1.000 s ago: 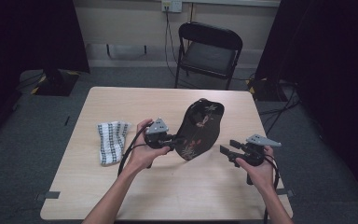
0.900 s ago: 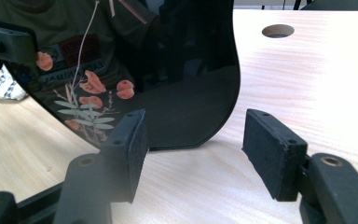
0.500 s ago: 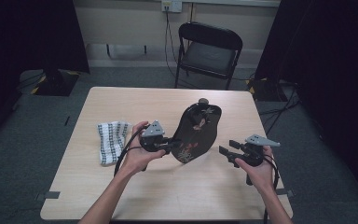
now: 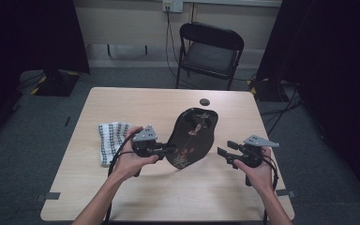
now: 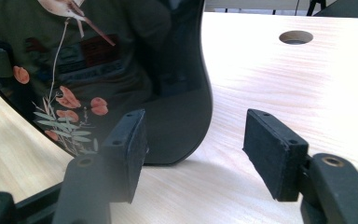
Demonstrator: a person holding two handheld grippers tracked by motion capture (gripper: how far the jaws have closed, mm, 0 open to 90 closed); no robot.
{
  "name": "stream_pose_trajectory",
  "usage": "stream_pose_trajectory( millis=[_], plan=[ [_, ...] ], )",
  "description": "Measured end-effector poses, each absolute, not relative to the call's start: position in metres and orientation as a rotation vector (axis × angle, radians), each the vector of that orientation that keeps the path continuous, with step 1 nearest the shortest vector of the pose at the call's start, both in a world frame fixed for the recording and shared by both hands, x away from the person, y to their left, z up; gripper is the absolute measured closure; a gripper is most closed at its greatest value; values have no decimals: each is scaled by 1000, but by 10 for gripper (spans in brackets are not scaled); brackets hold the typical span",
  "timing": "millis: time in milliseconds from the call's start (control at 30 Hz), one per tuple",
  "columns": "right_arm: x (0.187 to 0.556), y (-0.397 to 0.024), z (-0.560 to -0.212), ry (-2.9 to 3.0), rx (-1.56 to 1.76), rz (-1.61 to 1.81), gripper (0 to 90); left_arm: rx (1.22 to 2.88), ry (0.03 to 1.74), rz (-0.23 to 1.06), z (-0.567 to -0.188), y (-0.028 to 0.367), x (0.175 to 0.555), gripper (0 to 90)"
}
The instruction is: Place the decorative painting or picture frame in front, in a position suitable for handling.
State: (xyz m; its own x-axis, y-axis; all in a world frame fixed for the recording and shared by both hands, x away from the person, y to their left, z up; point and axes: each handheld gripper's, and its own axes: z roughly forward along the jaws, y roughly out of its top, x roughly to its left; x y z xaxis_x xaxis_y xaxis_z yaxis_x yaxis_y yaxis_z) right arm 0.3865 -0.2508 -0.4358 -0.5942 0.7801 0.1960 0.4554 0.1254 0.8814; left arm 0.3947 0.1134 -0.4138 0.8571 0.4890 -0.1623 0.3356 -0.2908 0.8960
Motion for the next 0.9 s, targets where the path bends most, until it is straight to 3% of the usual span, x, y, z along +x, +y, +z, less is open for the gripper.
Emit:
stream_pose_trajectory(
  millis=[600, 900],
  plan=[
    [388, -224, -427, 2147, 1113, 1470, 392, 1943, 592, 179, -411, 148, 379, 779],
    [392, -202, -416, 2182, 1037, 1507, 388, 1921, 613, 217, -408, 164, 381, 735]
  ],
)
